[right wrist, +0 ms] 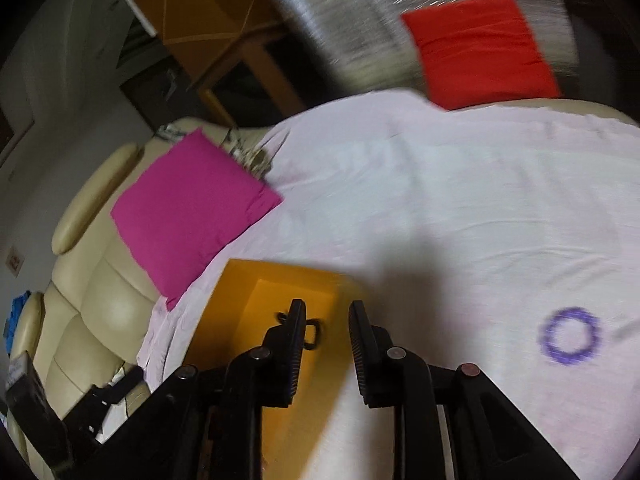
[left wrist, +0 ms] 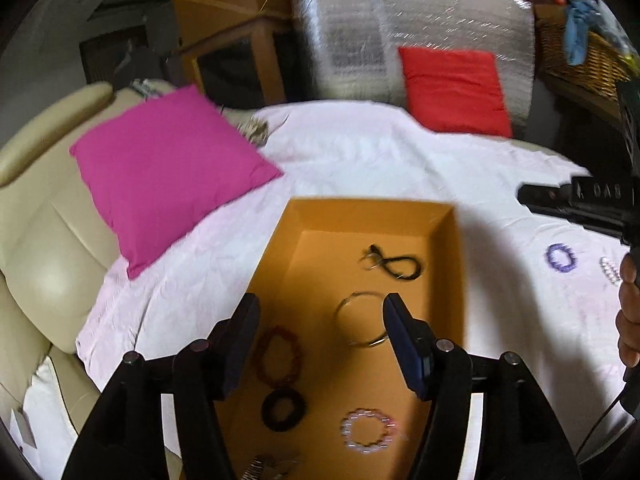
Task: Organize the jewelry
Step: 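Carry the red bracelet and black clasp into the orange box and open both grippers, then move the left gripper to the purple bead bracelet while the right gripper approaches the white bead bracelet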
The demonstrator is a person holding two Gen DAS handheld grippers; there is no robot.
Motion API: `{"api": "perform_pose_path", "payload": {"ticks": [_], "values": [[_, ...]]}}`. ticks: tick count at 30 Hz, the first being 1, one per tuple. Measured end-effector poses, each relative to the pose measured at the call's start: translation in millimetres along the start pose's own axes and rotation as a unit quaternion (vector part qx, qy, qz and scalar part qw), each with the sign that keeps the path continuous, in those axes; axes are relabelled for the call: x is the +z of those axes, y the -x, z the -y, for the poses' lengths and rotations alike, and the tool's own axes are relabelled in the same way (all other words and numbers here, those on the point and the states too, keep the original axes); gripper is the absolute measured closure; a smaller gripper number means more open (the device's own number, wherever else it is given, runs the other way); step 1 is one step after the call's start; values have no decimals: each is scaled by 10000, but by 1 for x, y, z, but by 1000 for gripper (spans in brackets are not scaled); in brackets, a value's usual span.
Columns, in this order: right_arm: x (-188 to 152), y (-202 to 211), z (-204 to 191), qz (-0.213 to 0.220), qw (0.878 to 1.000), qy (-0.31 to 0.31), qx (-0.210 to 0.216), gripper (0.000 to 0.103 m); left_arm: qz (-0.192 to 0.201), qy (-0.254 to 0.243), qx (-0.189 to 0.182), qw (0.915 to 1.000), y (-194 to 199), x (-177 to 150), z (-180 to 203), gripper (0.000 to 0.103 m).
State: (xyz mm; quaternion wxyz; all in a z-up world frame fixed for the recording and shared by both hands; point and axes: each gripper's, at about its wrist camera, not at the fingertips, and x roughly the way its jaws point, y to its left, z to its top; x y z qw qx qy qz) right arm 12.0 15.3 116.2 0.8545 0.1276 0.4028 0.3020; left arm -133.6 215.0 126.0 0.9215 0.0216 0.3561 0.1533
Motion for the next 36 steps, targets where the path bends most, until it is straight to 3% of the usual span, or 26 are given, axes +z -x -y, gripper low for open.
{"api": "perform_pose_path", "payload": {"ticks": [10, 22, 24, 26, 28, 34, 36], "values": [[-13, 91, 95, 372, 9959, -581, -590, 79, 472, -483, -235, 9974, 50, 20, 67, 38], [-23, 125, 174, 244, 9911, -1095, -711, 78, 387, -1014, -372, 9934, 50, 25, 155, 37], [-25, 129, 182, 236, 9906, -1149, -709, 76, 340, -1077, -392, 9928, 47, 23, 166, 36], [-27, 133, 191, 267, 9891, -1265, -709, 57, 296, -1118, -425, 9924, 46, 21, 176, 36], [-30, 141, 203, 360, 9868, -1424, -677, 49, 254, -1167, -454, 9918, 43, 20, 185, 36], [-37, 149, 231, 333, 9857, -1508, -679, 49, 74, -1141, -634, 9914, 23, 16, 208, 36], [-41, 146, 246, 268, 9837, -1555, -864, 49, -87, -1066, -793, 9911, 7, 15, 214, 36]]}}
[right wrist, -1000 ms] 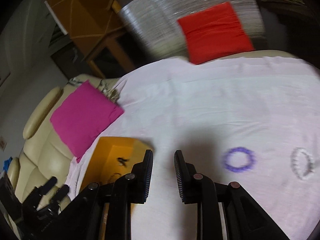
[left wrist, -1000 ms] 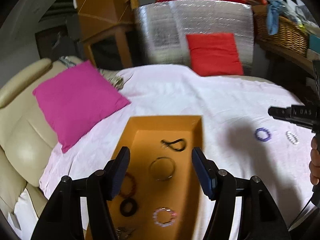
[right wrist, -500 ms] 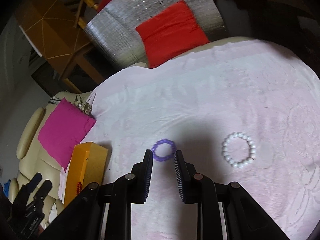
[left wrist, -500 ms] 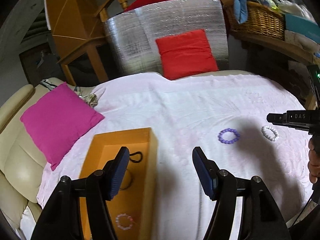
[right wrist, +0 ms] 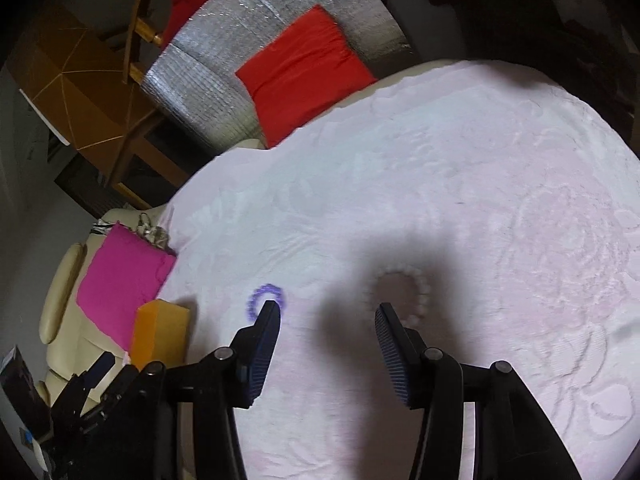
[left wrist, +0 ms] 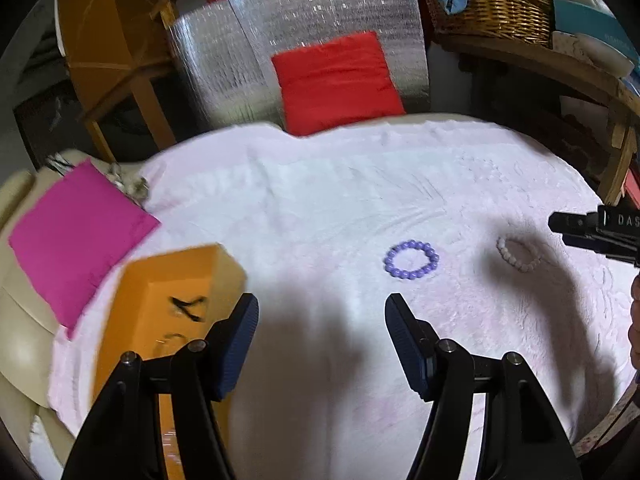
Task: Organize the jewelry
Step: 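Move the left gripper to the purple bead bracelet while the right gripper approaches the white bead bracelet, then close the left gripper on the purple bracelet while the right gripper closes on the white bracelet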
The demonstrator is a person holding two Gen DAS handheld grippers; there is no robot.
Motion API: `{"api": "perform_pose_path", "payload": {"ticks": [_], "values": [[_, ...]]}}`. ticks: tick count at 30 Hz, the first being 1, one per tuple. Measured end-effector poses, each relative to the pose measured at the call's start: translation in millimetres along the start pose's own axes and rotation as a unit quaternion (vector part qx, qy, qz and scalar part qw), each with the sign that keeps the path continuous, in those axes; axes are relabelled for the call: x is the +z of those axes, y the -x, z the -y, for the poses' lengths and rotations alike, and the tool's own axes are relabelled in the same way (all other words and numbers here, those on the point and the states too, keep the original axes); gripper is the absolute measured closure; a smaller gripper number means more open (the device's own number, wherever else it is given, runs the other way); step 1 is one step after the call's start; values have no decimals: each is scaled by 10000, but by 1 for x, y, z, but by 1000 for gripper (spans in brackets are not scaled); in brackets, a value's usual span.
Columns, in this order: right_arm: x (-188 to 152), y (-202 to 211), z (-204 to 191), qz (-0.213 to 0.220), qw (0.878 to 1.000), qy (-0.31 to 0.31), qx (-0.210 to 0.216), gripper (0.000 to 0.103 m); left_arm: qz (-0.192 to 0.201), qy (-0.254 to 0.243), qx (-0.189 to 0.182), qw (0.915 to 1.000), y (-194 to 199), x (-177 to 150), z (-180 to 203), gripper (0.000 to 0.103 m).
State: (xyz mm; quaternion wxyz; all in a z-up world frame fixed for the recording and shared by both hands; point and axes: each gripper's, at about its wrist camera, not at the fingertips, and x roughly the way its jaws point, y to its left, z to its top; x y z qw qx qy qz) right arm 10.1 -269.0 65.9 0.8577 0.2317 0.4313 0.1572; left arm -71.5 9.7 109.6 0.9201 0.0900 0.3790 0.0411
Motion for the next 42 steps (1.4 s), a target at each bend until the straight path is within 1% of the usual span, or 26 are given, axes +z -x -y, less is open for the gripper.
{"api": "perform_pose_path", "payload": {"ticks": [3, 5, 6, 8, 9, 10, 12, 15, 17, 18, 20, 21, 22, 23, 24, 25, 26, 27, 29, 30, 31, 32, 40, 42], "values": [[3, -10, 13, -98, 9998, -11, -180, 50, -249, 235, -387, 9987, -34, -1, 4, 36], [4, -18, 16, -122, 9993, 60, -342, 50, -408, 373, -531, 9971, -55, 0, 8, 36], [4, -23, 15, -155, 9990, 115, -410, 50, -458, 436, -593, 9962, -65, 1, 11, 36], [4, -33, 9, -198, 9981, 369, -446, 50, -462, 536, -876, 9936, -79, 4, 17, 36], [3, -38, 6, -212, 9971, 499, -543, 49, -479, 585, -1057, 9915, -89, 6, 21, 36], [2, -45, 3, -249, 9948, 697, -706, 47, -519, 627, -1128, 9903, -98, 8, 24, 36], [-2, -57, -3, -390, 9906, 992, -857, 43, -612, 689, -1221, 9882, -113, 10, 30, 36], [-10, -71, -10, -503, 9820, 1446, -1109, 40, -782, 769, -1260, 9859, -134, 12, 37, 36], [-15, -75, -13, -375, 9756, 1768, -1248, 41, -659, 722, -1337, 9862, -138, 15, 43, 34], [-16, -75, -12, -363, 9743, 1814, -1286, 41, -584, 621, -1332, 9874, -138, 15, 47, 34], [-16, -75, -10, -248, 9733, 1839, -1349, 56, -505, 420, -1344, 9888, -140, 16, 52, 34], [-16, -75, -9, -215, 9726, 1860, -1381, 60, -469, 361, -1362, 9889, -141, 17, 53, 34], [-15, -75, -8, -190, 9723, 1876, -1384, 70, -422, 344, -1418, 9884, -141, 18, 54, 34], [-14, -76, -7, -183, 9728, 1866, -1358, 77, -404, 358, -1473, 9876, -141, 19, 53, 34], [-12, -76, -7, -170, 9734, 1848, -1341, 78, -362, 388, -1549, 9865, -141, 19, 51, 37], [-13, -75, -6, -158, 9742, 1825, -1319, 81, -334, 395, -1601, 9857, -141, 19, 51, 51], [-12, -74, -5, -143, 9747, 1811, -1303, 82, -331, 374, -1656, 9849, -142, 20, 51, 62], [-12, -73, -5, -134, 9753, 1793, -1281, 82, -319, 354, -1667, 9849, -142, 20, 51, 65], [-11, -69, -4, -133, 9764, 1770, -1230, 83, -316, 354, -1729, 9838, -142, 20, 49, 82], [-12, -68, -4, -123, 9762, 1781, -1234, 83, -325, 367, -1764, 9831, -142, 20, 48, 86], [-11, -67, -5, -107, 9759, 1796, -1234, 84, -354, 417, -1837, 9815, -142, 19, 45, 94], [-10, -66, -7, -86, 9761, 1808, -1202, 92, -373, 455, -1876, 9805, -142, 19, 44, 94], [-9, -45, -18, -16, 9811, 1756, -816, 92, -428, 643, -2026, 9762, -121, 9, 32, 94], [-11, -39, -21, 3, 9819, 1743, -735, 92, -356, 598, -2006, 9772, -112, 7, 31, 94]]}}
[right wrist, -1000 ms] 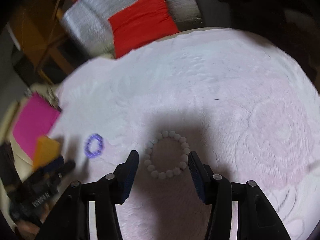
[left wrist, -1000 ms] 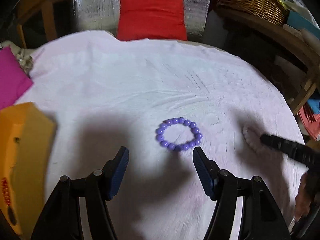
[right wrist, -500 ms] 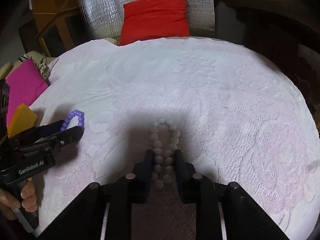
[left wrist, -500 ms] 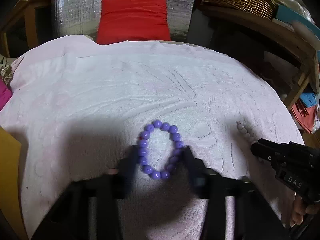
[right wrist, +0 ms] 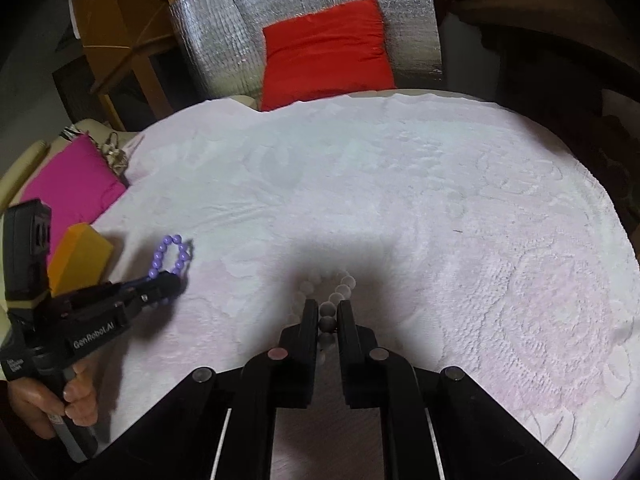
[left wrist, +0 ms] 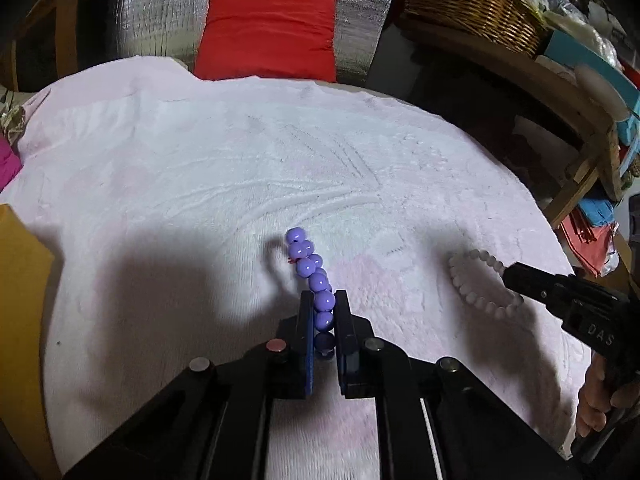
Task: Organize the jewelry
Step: 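Close the left gripper on the purple bracelet while the right gripper closes on the white bracelet, then carry the purple and white bracelets into the orange box and open both grippers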
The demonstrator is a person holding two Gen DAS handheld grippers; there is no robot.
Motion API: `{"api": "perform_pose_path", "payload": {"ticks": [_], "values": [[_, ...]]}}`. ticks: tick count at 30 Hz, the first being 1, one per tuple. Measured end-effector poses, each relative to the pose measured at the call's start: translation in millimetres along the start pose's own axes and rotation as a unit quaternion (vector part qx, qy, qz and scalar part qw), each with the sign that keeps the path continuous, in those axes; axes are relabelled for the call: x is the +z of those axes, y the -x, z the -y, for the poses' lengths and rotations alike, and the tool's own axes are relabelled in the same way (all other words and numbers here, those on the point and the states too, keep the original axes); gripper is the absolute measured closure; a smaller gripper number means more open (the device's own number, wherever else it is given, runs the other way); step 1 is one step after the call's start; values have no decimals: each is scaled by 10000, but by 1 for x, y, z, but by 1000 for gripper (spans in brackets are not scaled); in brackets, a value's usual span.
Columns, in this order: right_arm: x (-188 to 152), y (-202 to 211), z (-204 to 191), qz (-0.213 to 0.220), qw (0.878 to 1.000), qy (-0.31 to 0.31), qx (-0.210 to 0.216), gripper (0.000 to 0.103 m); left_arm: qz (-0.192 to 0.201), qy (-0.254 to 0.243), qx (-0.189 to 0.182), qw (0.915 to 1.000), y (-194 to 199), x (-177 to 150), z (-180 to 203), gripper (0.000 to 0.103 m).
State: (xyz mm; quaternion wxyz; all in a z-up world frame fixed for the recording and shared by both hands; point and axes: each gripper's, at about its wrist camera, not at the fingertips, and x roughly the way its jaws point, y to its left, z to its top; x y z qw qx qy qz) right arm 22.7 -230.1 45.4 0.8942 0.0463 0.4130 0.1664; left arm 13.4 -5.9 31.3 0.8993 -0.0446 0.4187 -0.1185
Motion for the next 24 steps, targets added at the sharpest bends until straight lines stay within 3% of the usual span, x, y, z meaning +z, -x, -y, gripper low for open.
{"api": "perform_pose_path", "payload": {"ticks": [4, 12, 24], "values": [[-1, 13, -4, 95, 9999, -34, 130, 93, 205, -85, 66, 9997, 21, -6, 5, 94], [0, 44, -39, 412, 9981, 174, 425, 92, 515, -94, 686, 9963, 62, -17, 4, 94], [4, 66, -118, 782, 9899, 512, 1062, 92, 897, 165, 1536, 9839, 143, -38, -34, 94]]}}
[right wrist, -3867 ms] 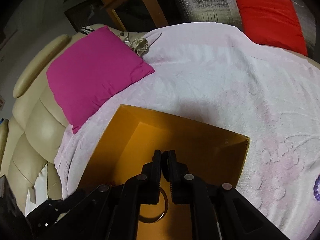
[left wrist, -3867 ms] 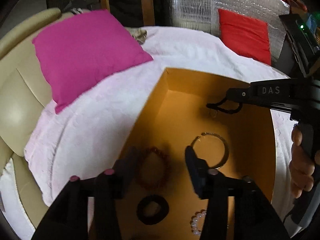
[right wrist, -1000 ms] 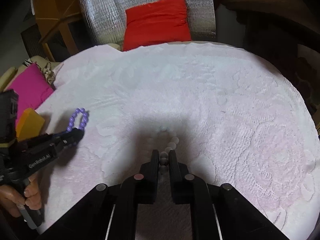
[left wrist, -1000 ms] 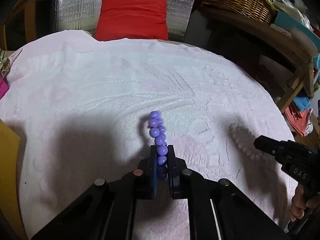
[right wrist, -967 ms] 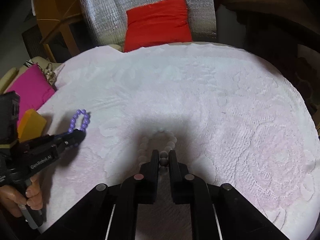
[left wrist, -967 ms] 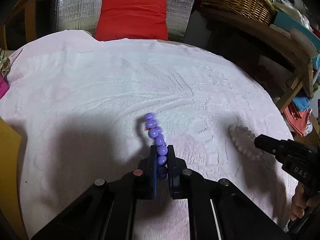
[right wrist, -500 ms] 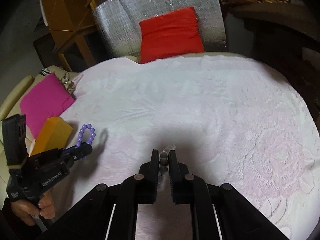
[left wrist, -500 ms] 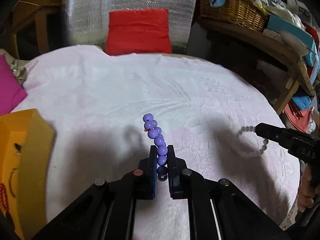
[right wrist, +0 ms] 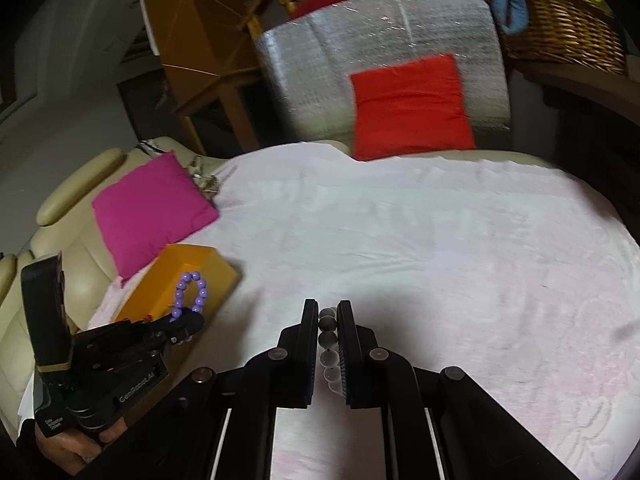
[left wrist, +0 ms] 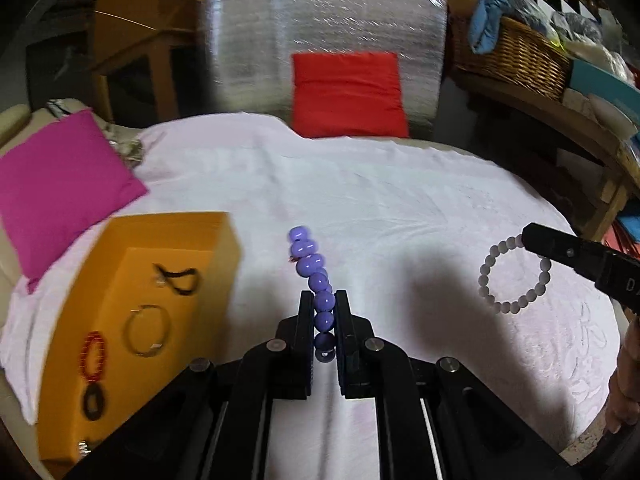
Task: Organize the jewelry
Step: 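Carry the purple and white bracelets into the orange box and open both grippers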
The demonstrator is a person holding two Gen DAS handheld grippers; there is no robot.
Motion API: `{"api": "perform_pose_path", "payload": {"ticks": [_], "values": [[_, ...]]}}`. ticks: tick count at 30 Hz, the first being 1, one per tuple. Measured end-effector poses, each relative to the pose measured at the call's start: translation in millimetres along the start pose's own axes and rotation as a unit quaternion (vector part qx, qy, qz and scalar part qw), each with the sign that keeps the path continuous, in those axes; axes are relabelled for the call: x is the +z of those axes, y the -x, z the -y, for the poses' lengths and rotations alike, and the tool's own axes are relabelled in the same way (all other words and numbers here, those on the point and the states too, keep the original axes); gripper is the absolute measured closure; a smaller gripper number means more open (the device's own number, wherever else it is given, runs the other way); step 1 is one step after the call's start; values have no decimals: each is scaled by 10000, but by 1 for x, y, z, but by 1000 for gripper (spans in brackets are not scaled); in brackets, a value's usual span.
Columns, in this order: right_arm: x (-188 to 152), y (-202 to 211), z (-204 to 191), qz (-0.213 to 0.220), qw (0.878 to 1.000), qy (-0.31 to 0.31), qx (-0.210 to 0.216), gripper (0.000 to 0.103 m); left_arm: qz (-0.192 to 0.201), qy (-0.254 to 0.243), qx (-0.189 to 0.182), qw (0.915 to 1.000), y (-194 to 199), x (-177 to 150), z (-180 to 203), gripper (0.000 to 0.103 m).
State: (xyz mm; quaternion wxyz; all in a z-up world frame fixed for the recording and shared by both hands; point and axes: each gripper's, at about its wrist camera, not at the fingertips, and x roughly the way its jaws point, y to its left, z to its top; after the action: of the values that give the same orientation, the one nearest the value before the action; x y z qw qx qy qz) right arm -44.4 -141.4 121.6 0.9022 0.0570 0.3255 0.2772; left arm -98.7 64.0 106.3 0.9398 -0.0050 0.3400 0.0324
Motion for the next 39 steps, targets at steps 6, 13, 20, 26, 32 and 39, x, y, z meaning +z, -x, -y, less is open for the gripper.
{"api": "perform_pose_path", "payload": {"ticks": [6, 13, 20, 26, 32, 39], "values": [[2, -13, -46, 23, 9995, 138, 297, 92, 243, 56, 381, 9990, 33, 2, -32, 94], [4, -29, -97, 21, 9974, 293, 662, 92, 320, 252, 694, 9968, 53, -2, -70, 94], [0, -46, -141, -80, 9939, 512, 971, 92, 247, 421, 950, 9943, 59, -12, -99, 94], [-4, -58, -167, -148, 9911, 612, 1173, 92, 139, 521, 1151, 9919, 62, -24, -119, 93], [-10, -71, -179, -268, 9896, 581, 1289, 92, 25, 535, 1314, 9899, 63, -35, -134, 93], [-11, -80, -187, -339, 9864, 460, 1542, 92, -156, 516, 1428, 9883, 66, -52, -149, 94]]}}
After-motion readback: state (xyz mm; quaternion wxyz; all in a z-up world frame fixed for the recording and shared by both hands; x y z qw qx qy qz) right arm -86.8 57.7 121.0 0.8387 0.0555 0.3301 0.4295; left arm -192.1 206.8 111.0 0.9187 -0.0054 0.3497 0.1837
